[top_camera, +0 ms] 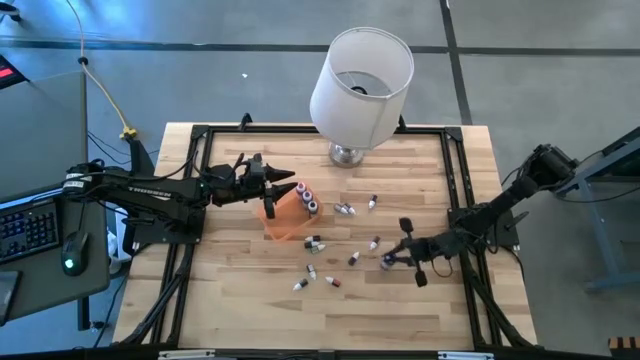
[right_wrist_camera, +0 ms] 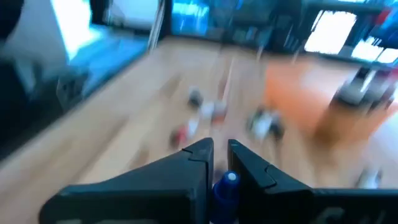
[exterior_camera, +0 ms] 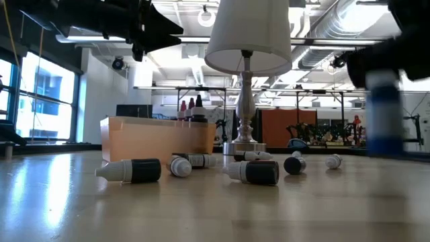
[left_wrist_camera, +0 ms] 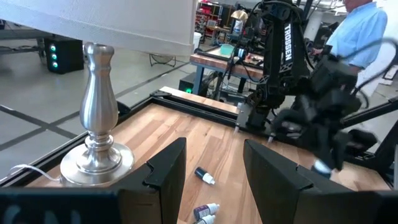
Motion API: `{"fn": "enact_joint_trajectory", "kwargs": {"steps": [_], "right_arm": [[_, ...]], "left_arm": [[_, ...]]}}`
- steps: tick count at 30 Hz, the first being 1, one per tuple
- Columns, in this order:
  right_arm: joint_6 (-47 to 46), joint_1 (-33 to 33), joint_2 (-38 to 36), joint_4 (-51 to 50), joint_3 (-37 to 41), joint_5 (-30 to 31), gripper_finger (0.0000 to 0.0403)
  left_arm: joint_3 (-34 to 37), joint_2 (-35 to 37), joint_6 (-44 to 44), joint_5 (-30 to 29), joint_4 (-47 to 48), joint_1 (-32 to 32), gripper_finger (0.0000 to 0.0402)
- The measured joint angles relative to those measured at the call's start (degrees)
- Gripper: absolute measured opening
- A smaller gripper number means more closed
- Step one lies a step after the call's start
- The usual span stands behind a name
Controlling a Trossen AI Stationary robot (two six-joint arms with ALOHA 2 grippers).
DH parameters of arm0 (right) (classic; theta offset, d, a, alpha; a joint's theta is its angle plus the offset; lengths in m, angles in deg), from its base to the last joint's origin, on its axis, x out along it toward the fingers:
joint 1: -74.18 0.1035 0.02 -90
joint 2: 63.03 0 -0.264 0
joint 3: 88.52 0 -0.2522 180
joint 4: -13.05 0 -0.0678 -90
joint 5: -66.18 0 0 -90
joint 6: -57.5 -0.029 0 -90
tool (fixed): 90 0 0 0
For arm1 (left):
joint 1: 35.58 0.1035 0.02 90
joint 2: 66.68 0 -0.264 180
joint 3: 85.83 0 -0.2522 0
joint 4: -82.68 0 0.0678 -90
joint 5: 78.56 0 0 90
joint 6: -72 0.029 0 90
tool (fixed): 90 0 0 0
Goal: Pick & Place food coloring
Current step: Put the large blue food coloring bottle into the bin
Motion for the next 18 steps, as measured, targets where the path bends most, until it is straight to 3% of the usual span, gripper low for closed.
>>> {"fn": "enact_joint_trajectory", "kwargs": {"steps": [5,10,15,18], "right_arm": [[7.50,-6.39,0.84,3.29,-6.31,-0.61,0.0032],[11.07,-14.00,8.80,3.69,-17.81,-11.19,0.0030],[16.50,-19.21,20.09,3.80,-30.28,-9.38,0.0034],[16.34,-21.86,26.84,3.67,-36.89,-8.16,0.0030]], "left_arm": [[0.00,0.00,0.02,-0.23,-0.02,0.00,0.0159],[0.00,-0.02,0.02,-0.30,-0.56,0.00,0.0159],[0.00,0.01,0.17,-3.00,-3.53,0.00,0.0159],[0.00,2.30,6.06,-6.34,-4.08,0.00,0.0159]]}}
